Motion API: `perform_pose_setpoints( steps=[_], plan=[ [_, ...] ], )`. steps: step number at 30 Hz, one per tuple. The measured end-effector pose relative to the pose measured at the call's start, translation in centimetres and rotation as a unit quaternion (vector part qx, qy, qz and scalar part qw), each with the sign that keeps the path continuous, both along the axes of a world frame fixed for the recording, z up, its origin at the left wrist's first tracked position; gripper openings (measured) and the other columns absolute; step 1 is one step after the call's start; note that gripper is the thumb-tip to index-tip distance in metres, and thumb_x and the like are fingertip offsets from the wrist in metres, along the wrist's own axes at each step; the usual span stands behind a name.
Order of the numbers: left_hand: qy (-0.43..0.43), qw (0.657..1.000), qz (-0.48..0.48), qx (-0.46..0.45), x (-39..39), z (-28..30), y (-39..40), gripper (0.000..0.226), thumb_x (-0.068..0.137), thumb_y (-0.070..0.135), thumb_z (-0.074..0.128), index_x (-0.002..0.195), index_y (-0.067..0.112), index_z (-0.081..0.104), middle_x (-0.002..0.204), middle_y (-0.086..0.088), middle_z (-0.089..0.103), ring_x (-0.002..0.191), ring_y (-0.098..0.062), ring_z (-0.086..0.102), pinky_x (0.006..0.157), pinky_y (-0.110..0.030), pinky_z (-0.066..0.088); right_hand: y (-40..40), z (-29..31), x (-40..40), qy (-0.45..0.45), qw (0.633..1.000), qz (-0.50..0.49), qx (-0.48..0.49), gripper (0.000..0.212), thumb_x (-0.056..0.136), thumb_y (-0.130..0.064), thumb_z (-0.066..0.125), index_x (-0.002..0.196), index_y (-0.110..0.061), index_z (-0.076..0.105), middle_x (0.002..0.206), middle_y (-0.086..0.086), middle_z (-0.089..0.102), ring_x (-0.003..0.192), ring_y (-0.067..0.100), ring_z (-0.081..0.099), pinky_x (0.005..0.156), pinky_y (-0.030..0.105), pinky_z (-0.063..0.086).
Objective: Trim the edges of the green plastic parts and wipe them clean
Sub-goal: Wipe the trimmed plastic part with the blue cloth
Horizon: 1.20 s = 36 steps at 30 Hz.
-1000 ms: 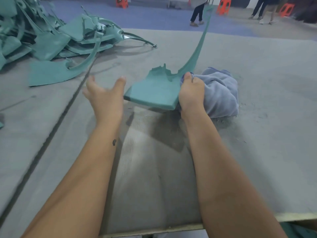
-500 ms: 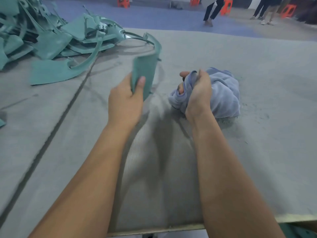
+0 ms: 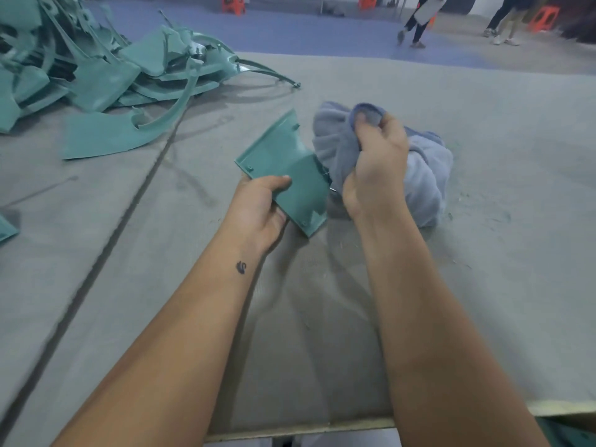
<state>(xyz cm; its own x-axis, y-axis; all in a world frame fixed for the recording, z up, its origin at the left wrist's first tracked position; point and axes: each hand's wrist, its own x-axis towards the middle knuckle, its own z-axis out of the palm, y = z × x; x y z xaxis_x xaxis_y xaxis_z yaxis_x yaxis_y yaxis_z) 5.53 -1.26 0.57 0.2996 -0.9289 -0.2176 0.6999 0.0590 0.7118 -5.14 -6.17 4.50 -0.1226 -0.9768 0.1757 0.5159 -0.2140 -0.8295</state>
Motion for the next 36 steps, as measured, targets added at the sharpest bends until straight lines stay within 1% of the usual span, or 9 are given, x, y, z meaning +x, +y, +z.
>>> perform_pose_setpoints(
  steps=[4, 7, 9, 11, 14, 18, 21, 24, 36],
  plan=[
    [0.041, 0.999, -0.008, -0.022, 0.1, -0.1, -0.1, 0.046, 0.091, -0.009, 0.037, 0.133, 0.0, 0.052, 0.099, -0.015, 0.07, 0.078, -0.024, 0.071, 0.069, -0.035, 0.06, 0.8, -1.5, 1.8, 0.275, 0.953, 0.03, -0.122, 0.007, 0.089, 0.0, 0.058, 0.089, -0.002, 0.065, 0.077, 0.006, 0.064, 0.071, 0.011, 0.057, 0.069, 0.024, 0.047],
    [0.132, 0.989, -0.005, -0.071, 0.6, 0.1, -0.2, 0.042, 0.095, 0.008, 0.038, 0.134, 0.01, 0.053, 0.104, -0.014, 0.071, 0.083, -0.025, 0.071, 0.074, -0.035, 0.06, 0.8, -2.9, 2.2, 0.55, 0.797, -0.043, -0.244, 0.025, 0.085, -0.02, 0.066, 0.109, -0.012, 0.071, 0.13, 0.011, 0.055, 0.115, 0.023, 0.05, 0.1, 0.032, 0.033],
    [0.15, 0.985, 0.004, -0.086, 0.8, 0.1, -0.4, 0.038, 0.099, 0.019, 0.038, 0.134, 0.02, 0.054, 0.111, -0.011, 0.07, 0.095, -0.027, 0.07, 0.086, -0.04, 0.057, 0.7, -3.3, 2.4, 0.628, 0.73, -0.135, -0.233, 0.042, 0.084, -0.038, 0.066, 0.121, -0.019, 0.064, 0.138, 0.009, 0.047, 0.12, 0.027, 0.046, 0.101, 0.036, 0.03],
    [0.132, 0.988, -0.005, -0.078, 0.7, 0.1, -0.6, 0.038, 0.102, 0.028, 0.039, 0.133, 0.019, 0.058, 0.12, -0.012, 0.068, 0.108, -0.029, 0.066, 0.097, -0.042, 0.052, 0.8, -3.2, 2.4, 0.629, 0.735, -0.172, -0.184, 0.043, 0.084, -0.047, 0.064, 0.104, -0.009, 0.064, 0.113, 0.011, 0.057, 0.101, 0.029, 0.052, 0.09, 0.037, 0.038],
    [0.084, 0.995, -0.02, -0.058, 0.5, -0.1, -0.6, 0.041, 0.103, 0.04, 0.038, 0.12, 0.017, 0.068, 0.115, -0.012, 0.07, 0.097, -0.022, 0.07, 0.085, -0.034, 0.058, 0.8, -2.6, 1.8, 0.618, 0.755, -0.115, -0.186, 0.035, 0.089, -0.033, 0.06, 0.064, -0.014, 0.044, 0.068, 0.002, 0.049, 0.069, 0.024, 0.046, 0.064, 0.031, 0.03],
    [0.066, 0.996, -0.051, -0.027, 0.8, -0.3, -0.5, 0.058, 0.1, 0.054, 0.034, 0.121, 0.011, 0.066, 0.112, -0.013, 0.07, 0.098, -0.022, 0.07, 0.086, -0.033, 0.057, 2.7, -1.8, 2.3, 0.622, 0.742, -0.005, -0.251, 0.044, 0.082, -0.025, 0.061, 0.05, -0.023, 0.032, 0.049, -0.005, 0.041, 0.054, 0.016, 0.04, 0.057, 0.029, 0.027],
    [0.087, 0.994, -0.061, -0.025, 1.1, -0.6, -0.5, 0.057, 0.099, 0.055, 0.038, 0.104, 0.005, 0.064, 0.111, -0.009, 0.066, 0.112, -0.023, 0.065, 0.097, -0.034, 0.052, 2.9, -2.2, 2.6, 0.586, 0.773, 0.022, -0.242, 0.029, 0.081, -0.023, 0.06, 0.056, -0.012, 0.05, 0.05, -0.002, 0.046, 0.054, 0.016, 0.044, 0.053, 0.032, 0.036],
    [0.086, 0.993, -0.064, -0.053, 1.0, -0.9, -0.5, 0.061, 0.102, 0.051, 0.032, 0.084, 0.006, 0.069, 0.087, -0.011, 0.072, 0.089, -0.022, 0.072, 0.087, -0.032, 0.057, 2.2, -2.0, 3.1, 0.551, 0.801, 0.012, -0.233, 0.021, 0.084, -0.016, 0.06, 0.063, -0.016, 0.059, 0.06, -0.003, 0.057, 0.063, 0.018, 0.056, 0.064, 0.036, 0.046],
    [0.057, 0.993, -0.071, -0.077, 0.6, -0.8, -0.5, 0.047, 0.104, 0.046, 0.024, 0.126, 0.021, 0.059, 0.118, -0.007, 0.069, 0.103, -0.02, 0.067, 0.092, -0.035, 0.053, -1.2, -2.3, 2.2, 0.53, 0.832, -0.098, -0.131, 0.011, 0.085, -0.008, 0.052, 0.074, -0.011, 0.055, 0.083, 0.008, 0.06, 0.078, 0.024, 0.053, 0.067, 0.032, 0.038]
  ],
)
